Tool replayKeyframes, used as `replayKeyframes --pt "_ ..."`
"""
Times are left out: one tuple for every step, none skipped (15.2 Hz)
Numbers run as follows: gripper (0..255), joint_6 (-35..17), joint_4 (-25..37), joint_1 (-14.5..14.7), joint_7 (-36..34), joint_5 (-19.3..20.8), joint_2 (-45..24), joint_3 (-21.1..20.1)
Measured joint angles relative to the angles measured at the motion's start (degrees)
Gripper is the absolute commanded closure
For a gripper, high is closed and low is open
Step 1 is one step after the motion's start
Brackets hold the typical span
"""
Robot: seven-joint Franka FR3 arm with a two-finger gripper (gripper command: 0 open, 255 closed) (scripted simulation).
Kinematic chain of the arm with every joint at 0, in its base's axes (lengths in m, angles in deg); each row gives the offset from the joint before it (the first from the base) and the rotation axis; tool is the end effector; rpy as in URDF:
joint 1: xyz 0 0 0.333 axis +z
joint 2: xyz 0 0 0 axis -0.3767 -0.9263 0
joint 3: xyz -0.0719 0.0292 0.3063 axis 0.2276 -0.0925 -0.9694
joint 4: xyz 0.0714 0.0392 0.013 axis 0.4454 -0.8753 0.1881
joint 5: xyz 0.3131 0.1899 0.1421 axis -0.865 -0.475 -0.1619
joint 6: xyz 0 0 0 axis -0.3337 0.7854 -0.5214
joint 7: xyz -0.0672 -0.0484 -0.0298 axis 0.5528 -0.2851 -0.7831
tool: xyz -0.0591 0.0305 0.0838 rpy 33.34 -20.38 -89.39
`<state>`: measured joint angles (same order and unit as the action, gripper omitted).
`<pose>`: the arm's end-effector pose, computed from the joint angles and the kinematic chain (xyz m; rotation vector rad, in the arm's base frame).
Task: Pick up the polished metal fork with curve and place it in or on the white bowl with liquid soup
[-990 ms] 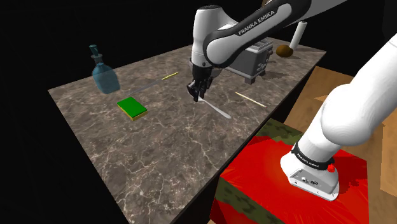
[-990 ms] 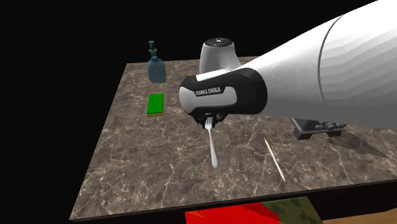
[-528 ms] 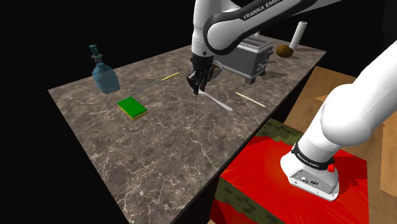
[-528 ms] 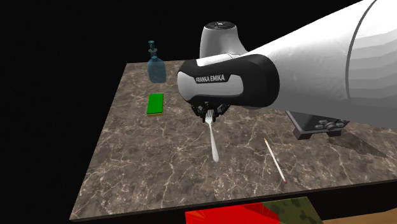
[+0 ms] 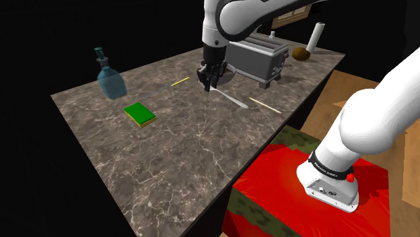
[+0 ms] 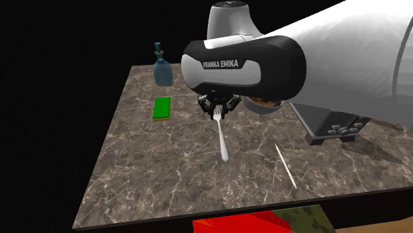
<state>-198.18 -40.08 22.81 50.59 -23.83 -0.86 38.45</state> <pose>0.4718 0.1079 0.4593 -3.1202 0.1608 -0.1045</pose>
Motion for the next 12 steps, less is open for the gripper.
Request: replayKeyframes --pt "255 0.7 0.4 0.0 0.1 0.0 0.3 0.1" --pt "255 1.6 1.0 0.0 0.2 -0.1 0.6 0.2" --pt "255 2.3 1.6 -0.1 0.2 -0.1 0.7 0.2" --pt "255 3.2 2.2 -0.1 0.3 -0.1 1.0 0.3" --pt "255 4.0 2.9 -0.1 0.4 -0.1 1.1 0.4" --pt "255 4.7 3.6 -0.1 0.3 -0.1 1.1 0.3" --pt "255 5.4 4.0 -0.1 0.4 -0.1 1.4 0.4" --pt "255 5.6 4.7 -0.4 0.9 0.1 0.9 0.7" --pt "255 5.6 5.5 -0.8 1.7 0.3 0.1 1.3" --pt "255 5.7 6.4 -1.4 2.9 0.5 -0.7 2.1" --pt "255 5.8 7.0 -1.9 4.0 0.7 -1.4 2.8" --pt "255 6.3 8.2 -2.4 5.0 0.9 -2.0 3.4"
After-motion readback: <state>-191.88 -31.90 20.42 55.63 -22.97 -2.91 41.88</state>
